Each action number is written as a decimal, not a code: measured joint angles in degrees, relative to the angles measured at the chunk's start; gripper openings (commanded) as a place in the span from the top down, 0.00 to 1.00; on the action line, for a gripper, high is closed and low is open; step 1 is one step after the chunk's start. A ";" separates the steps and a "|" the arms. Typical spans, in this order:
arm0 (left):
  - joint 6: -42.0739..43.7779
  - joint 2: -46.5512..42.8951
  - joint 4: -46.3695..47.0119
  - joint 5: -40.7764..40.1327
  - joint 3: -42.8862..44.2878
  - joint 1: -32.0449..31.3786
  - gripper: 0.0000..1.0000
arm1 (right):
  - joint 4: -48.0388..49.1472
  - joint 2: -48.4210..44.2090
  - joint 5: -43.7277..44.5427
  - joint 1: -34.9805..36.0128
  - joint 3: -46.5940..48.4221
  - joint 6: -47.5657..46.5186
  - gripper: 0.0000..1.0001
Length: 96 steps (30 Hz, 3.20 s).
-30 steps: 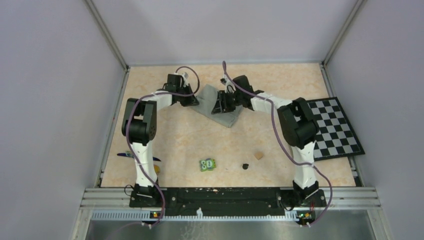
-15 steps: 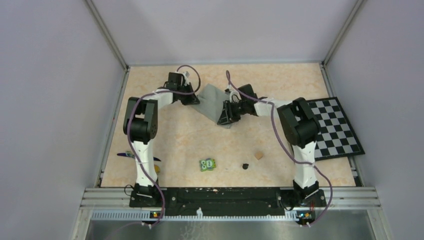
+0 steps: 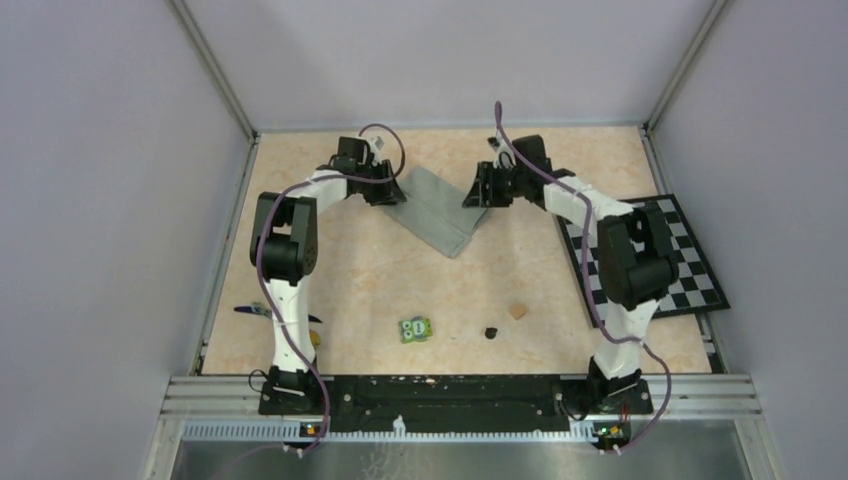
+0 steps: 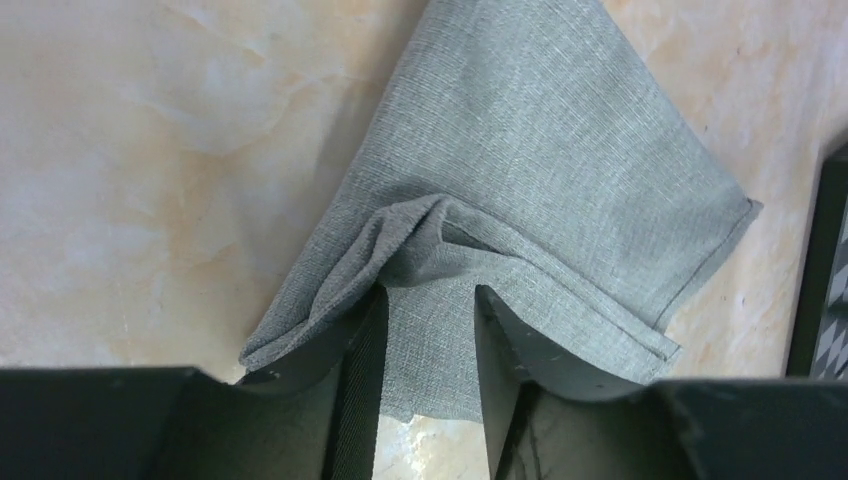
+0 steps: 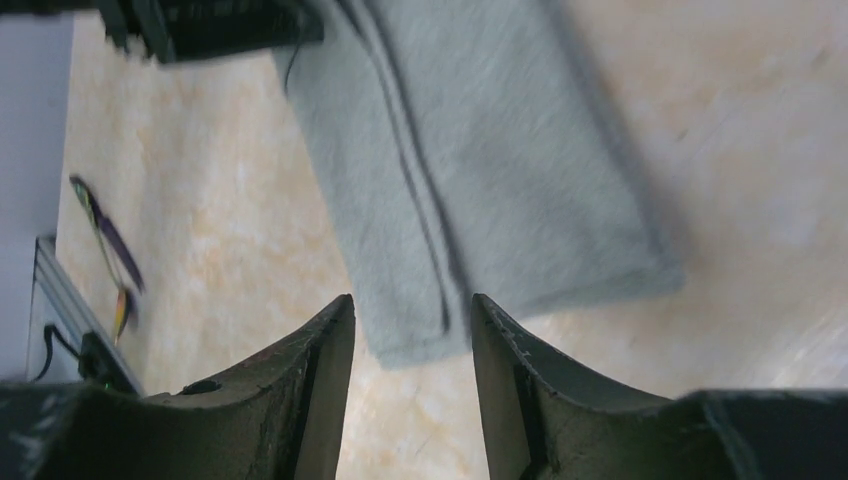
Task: Fold the napkin into a case and place the utensils inside
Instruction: Smooth out the 2/3-rectangle-folded napkin at the center of the board, then move the 2/3-rectangle-folded napkin to the center of the board, then pick up the 2/3-rectangle-folded napkin at the center of the board.
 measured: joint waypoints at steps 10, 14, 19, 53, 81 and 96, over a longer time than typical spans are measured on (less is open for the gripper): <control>0.85 -4.39 -5.31 5.84 3.50 -0.31 0.39 | 2.19 16.06 2.95 -1.51 12.98 0.48 0.81; 0.24 -11.43 -4.44 8.37 1.03 -1.05 0.38 | 5.25 15.30 4.44 -1.31 6.03 3.61 0.82; -1.25 -21.20 -1.77 10.45 -7.32 -3.76 0.32 | 11.69 6.67 7.34 1.49 -7.93 9.99 0.80; -6.93 -8.98 -16.46 -41.38 -5.68 -43.69 0.29 | 2.29 -35.26 7.39 -11.91 -36.26 11.41 0.36; -3.56 -21.22 -17.68 -37.99 -10.80 -41.20 1.00 | 49.22 0.90 -11.34 -5.68 -34.82 43.89 0.19; -3.23 -21.44 -15.87 -33.11 -12.85 -40.19 1.00 | 48.19 8.22 0.02 -2.78 -22.93 50.97 0.44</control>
